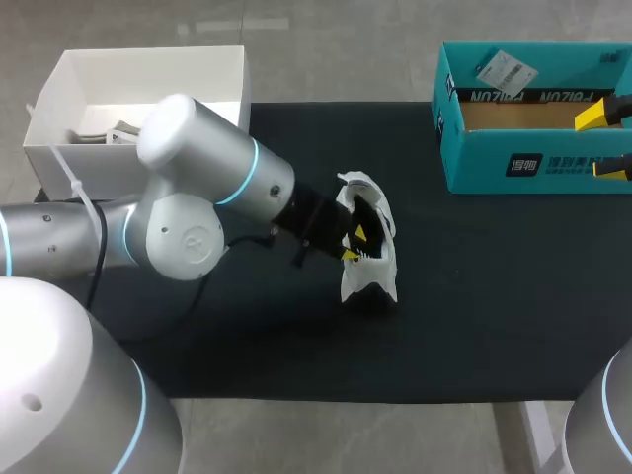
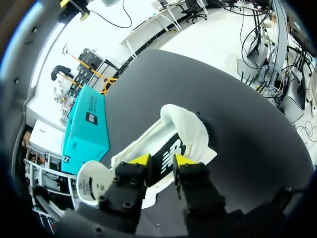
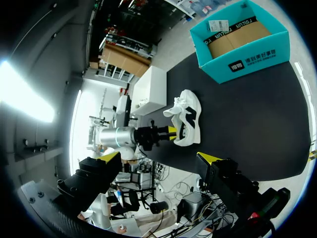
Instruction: Take the shoe out of the shoebox, open the shoe tongue, remove and reinsert the insole, then place the shoe into the shoebox
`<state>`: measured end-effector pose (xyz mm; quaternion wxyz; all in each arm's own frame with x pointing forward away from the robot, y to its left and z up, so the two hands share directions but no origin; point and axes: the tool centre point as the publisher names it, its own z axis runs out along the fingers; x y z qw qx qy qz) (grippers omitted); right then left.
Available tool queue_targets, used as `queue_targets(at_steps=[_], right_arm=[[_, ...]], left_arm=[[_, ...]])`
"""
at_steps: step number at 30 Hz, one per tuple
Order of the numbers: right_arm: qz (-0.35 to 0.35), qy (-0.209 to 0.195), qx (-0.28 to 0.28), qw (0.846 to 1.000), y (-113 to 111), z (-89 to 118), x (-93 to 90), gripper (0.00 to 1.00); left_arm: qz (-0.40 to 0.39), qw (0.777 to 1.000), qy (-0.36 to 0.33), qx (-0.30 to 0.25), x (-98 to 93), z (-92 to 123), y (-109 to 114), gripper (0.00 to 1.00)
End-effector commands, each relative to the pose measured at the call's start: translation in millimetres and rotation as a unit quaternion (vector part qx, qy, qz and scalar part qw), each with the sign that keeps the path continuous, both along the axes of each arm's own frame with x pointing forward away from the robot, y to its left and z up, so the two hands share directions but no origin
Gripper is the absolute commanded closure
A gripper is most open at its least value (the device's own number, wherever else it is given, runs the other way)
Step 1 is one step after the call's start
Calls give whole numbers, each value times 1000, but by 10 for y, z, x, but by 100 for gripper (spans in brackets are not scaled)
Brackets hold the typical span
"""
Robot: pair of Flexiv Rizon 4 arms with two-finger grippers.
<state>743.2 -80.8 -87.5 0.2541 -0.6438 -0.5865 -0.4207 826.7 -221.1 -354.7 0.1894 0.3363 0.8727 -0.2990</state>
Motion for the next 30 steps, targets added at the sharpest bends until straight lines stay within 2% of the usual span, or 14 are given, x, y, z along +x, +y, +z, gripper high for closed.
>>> queue_targets(at_steps=[1, 6, 10, 18, 21, 25, 26, 30], right_arm=[[0, 1, -1, 1000, 4, -2, 4, 0], [0, 1, -1, 1000, 4, -2, 4, 0], [0, 1, -1, 1000, 4, -2, 4, 0], [0, 1, -1, 1000, 4, -2, 4, 0], [0, 1, -1, 1000, 4, -2, 4, 0], [0, 1, -1, 1000, 4, -2, 4, 0], [0, 1, -1, 1000, 4, -2, 4, 0], [0, 1, -1, 1000, 4, -2, 4, 0]], left_arm=[[-9, 1000, 6, 12, 5, -37, -50, 100], [-15, 1000, 13, 15, -14, -95, -76, 100], [-34, 999, 19, 21, -25, -28, -102, 100], [-110, 986, 1, 126, -53, 161, -101, 100], [-146, 976, -22, 160, -53, 211, -115, 100], [-186, 954, -46, 232, -36, 270, -61, 100], [-193, 955, -27, 224, -40, 292, -42, 100], [-193, 955, -27, 224, -40, 292, -42, 100]])
